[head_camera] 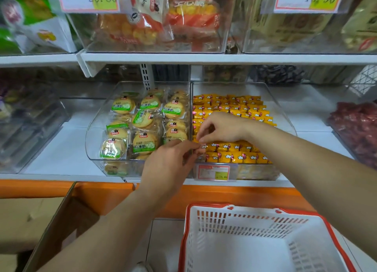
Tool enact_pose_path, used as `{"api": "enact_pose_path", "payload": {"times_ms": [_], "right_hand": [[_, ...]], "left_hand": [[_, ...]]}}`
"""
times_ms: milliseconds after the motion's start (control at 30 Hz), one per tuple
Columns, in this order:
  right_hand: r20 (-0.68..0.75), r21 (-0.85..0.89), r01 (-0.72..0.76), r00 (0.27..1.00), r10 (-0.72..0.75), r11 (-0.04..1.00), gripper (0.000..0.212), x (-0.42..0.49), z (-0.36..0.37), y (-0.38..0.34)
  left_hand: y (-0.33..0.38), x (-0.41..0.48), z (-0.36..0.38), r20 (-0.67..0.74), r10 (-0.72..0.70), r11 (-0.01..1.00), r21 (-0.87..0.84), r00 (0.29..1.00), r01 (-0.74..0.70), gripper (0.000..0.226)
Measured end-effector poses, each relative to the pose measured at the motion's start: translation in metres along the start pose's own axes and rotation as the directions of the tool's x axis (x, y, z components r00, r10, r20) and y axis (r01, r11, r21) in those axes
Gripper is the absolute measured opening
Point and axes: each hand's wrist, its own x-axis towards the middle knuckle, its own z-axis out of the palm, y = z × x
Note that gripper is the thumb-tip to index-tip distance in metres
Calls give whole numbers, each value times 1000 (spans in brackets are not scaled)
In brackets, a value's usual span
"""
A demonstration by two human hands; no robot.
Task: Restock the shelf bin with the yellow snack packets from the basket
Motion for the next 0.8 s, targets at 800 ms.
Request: {"api": "enact_pose_path", "payload": {"times_ms": [800], "right_hand": [[-247, 212, 61, 969, -7, 975, 8, -12, 9, -8]], "left_hand": [[-3, 16, 7, 7, 102, 987, 128, 995, -102, 34]]}}
